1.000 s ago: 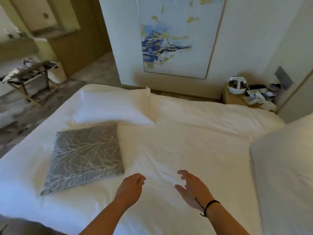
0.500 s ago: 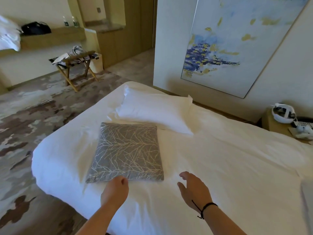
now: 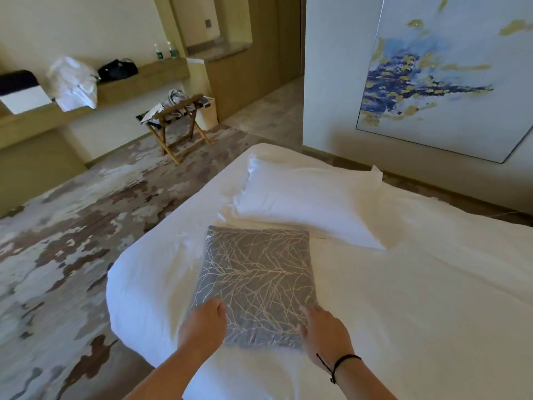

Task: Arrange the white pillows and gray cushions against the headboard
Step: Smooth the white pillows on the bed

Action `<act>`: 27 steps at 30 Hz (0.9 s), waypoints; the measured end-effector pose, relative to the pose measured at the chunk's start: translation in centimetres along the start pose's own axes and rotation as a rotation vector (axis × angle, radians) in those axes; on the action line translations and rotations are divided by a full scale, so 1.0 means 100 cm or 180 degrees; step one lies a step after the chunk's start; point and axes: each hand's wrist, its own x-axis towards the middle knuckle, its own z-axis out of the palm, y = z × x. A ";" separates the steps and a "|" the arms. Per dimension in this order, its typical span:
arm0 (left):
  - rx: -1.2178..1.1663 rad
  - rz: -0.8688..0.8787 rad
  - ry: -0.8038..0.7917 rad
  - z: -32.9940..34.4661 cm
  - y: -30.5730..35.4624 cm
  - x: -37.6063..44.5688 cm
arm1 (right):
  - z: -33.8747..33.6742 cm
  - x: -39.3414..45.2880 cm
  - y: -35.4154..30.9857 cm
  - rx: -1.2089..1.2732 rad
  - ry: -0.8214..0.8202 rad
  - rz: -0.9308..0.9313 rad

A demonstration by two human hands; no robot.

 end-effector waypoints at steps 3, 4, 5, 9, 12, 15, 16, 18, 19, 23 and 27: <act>0.0014 0.0053 0.0011 -0.009 0.005 0.025 | -0.008 0.029 -0.010 0.0138 0.0213 -0.0035; -0.0014 0.0071 0.0021 -0.011 0.006 0.035 | -0.011 0.040 -0.012 0.0183 0.0281 -0.0024; -0.0051 0.0102 0.0029 -0.012 0.006 0.046 | -0.014 0.051 -0.015 0.0224 0.0343 -0.0002; -0.0116 0.0255 -0.0021 -0.015 0.000 0.095 | -0.013 0.097 -0.030 0.0309 0.0428 0.0110; -0.0194 0.0303 -0.0140 -0.016 -0.011 0.148 | -0.005 0.135 -0.049 0.0296 0.0323 0.0198; -0.0380 0.0322 -0.0282 -0.016 -0.029 0.220 | 0.007 0.182 -0.076 0.0299 0.0202 0.0376; -0.0441 0.0322 -0.0330 -0.017 -0.035 0.248 | 0.011 0.199 -0.085 0.0312 0.0175 0.0459; -0.0523 0.0298 -0.0399 -0.015 -0.048 0.307 | 0.018 0.235 -0.102 0.0355 0.0120 0.0665; -0.0548 0.0308 -0.0421 -0.013 -0.053 0.338 | 0.021 0.253 -0.110 0.0371 0.0102 0.0753; -0.0278 0.0580 -0.0560 0.011 -0.061 0.461 | 0.036 0.325 -0.127 0.0349 0.0112 0.0945; 0.0708 0.1271 -0.0593 0.060 -0.053 0.551 | 0.056 0.373 -0.129 0.0195 0.0132 0.1022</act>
